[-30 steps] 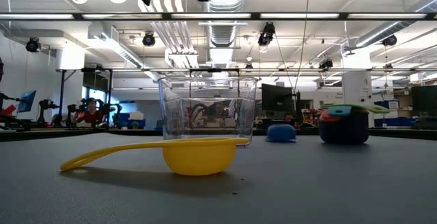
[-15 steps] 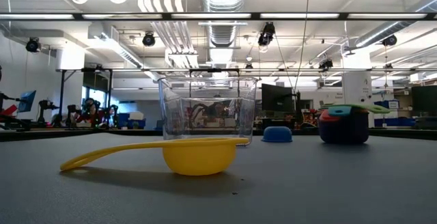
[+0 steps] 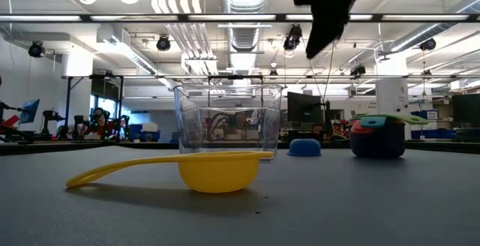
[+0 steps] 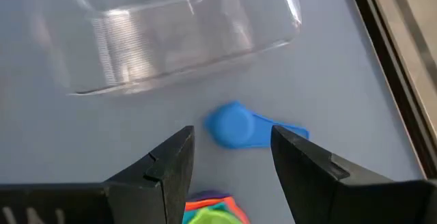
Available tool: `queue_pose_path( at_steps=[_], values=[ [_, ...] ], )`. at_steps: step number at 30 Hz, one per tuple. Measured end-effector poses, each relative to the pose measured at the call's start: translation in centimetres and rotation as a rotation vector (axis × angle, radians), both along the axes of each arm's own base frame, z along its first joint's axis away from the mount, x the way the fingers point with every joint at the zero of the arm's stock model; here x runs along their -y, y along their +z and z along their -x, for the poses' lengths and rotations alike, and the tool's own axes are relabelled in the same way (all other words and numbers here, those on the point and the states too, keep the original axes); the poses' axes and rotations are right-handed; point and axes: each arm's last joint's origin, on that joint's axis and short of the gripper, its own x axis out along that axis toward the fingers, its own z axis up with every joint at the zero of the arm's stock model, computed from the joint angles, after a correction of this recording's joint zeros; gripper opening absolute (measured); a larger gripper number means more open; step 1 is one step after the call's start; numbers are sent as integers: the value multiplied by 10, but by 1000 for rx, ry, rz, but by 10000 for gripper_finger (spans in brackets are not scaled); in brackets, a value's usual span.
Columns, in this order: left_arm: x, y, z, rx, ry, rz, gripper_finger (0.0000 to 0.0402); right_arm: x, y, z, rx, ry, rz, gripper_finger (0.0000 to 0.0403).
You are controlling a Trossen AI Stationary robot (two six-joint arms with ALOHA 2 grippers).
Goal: Nest measuring cups in basket
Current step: Stack the blue measuring cup on top of the green measuring cup
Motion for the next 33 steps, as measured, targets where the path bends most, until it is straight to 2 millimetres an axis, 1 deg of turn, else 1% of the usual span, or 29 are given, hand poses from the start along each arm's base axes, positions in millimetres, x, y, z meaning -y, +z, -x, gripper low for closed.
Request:
queue_pose_path(
  at_steps=[2,4,6,8,12,15,18,22,29,33],
  values=[
    [0,0,6,13,0,0,38,22,-13,3,9,-70,-13,182],
    [0,-1,10,23,0,0,38,48,-24,8,17,-207,-57,183],
    [0,-1,11,33,2,-3,38,74,-34,14,28,-336,-137,183],
    [0,0,11,46,3,-7,38,98,-44,20,32,-414,-232,183],
    [0,-1,10,40,4,-11,39,136,-58,28,65,-408,-415,183],
    [0,-2,8,33,7,-25,39,156,-62,27,59,-406,-450,183],
    [0,-3,7,26,9,-35,39,163,-67,22,15,-393,-462,183],
    [0,-3,7,27,9,-36,39,162,-75,9,-42,-384,-431,183],
    [0,-3,7,26,9,-36,39,145,-95,-11,-180,-385,-311,182],
    [0,-3,7,26,9,-37,39,138,-110,-22,-235,-366,-293,182]
  ],
)
